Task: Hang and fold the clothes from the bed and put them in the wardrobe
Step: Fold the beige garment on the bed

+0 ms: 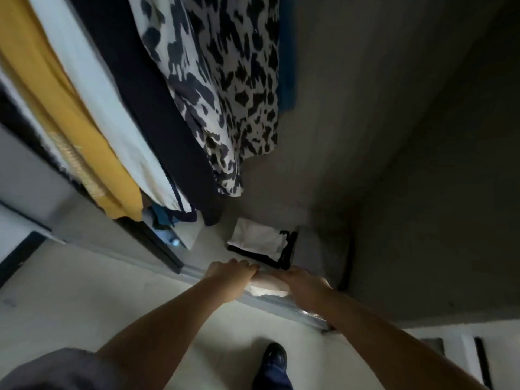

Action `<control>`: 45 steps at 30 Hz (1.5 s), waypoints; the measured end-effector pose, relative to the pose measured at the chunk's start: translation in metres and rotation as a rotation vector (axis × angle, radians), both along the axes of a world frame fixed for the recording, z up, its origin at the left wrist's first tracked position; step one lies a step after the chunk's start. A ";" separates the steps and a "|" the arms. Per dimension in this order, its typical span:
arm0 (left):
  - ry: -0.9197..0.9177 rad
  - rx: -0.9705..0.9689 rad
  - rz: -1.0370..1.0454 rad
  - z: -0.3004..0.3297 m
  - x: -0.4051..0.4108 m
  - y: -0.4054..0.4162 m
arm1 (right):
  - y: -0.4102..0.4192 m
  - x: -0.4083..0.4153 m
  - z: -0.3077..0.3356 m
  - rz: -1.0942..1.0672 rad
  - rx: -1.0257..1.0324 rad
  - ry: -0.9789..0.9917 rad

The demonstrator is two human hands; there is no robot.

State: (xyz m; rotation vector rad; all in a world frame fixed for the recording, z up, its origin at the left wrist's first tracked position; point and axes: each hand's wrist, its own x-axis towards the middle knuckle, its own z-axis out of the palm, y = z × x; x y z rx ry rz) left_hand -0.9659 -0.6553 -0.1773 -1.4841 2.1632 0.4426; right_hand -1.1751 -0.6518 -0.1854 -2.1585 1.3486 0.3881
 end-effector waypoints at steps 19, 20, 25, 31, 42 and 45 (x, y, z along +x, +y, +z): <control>0.110 -0.139 -0.163 -0.375 0.033 -0.296 | -0.266 0.024 -0.361 -0.233 -0.198 -0.098; 0.110 -0.196 -0.165 -0.390 0.036 -0.307 | -0.271 0.027 -0.376 -0.256 -0.258 -0.131; -0.028 -0.267 -0.196 -0.505 0.050 -0.303 | -0.251 0.043 -0.497 -0.163 -0.271 0.007; -0.092 -0.103 -0.180 -0.572 0.069 -0.270 | -0.227 0.046 -0.564 -0.090 -0.243 0.020; 0.166 -0.128 -0.114 -0.345 -0.007 -0.248 | -0.215 0.013 -0.340 -0.269 -0.148 0.116; 0.346 -0.247 0.019 -0.262 -0.038 -0.243 | -0.212 0.001 -0.252 -0.337 -0.192 0.094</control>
